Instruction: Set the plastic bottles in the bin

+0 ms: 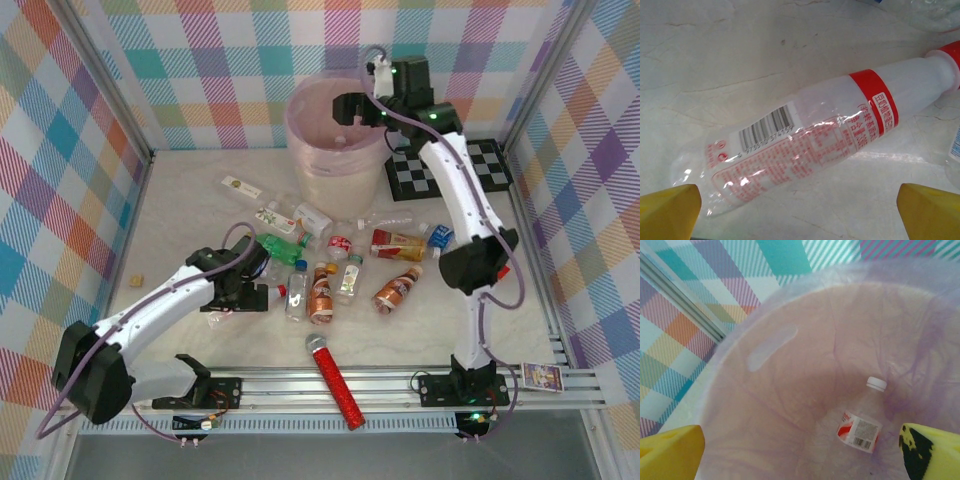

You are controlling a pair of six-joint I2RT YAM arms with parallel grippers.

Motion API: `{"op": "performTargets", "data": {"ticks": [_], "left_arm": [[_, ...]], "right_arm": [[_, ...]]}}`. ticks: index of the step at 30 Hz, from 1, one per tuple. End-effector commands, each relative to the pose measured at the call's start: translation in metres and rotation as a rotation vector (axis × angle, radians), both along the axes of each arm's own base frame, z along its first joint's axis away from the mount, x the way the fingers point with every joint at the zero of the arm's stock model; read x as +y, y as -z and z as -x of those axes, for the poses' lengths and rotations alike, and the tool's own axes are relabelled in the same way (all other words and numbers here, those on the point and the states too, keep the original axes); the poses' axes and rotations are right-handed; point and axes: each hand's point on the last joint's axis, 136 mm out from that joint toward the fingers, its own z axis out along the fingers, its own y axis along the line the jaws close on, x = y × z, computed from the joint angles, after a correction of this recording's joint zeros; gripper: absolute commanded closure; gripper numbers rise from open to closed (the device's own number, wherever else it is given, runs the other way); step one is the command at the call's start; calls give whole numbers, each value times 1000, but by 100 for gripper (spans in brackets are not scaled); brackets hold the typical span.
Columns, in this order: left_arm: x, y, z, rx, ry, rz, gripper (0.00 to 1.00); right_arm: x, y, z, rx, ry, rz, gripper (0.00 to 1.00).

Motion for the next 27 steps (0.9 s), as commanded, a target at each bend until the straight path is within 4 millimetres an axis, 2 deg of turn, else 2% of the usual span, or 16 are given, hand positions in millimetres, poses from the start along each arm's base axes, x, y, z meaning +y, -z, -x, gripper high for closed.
{"op": "performTargets", "data": {"ticks": [1, 8, 14, 20, 27], "left_arm": [[-6, 7, -2, 15, 72, -13, 0], [-12, 29, -8, 65, 88, -43, 0], [-12, 47, -7, 108, 100, -66, 1], [-9, 59, -7, 140, 94, -101, 12], [-11, 47, -11, 114, 96, -90, 35]], "right_arm": [[-25, -29, 39, -23, 24, 16, 1], [-50, -12, 89, 24, 58, 5, 1], [-81, -2, 118, 34, 141, 7, 1], [-99, 16, 136, 63, 190, 4, 1], [-105, 30, 145, 100, 201, 11, 1]]}}
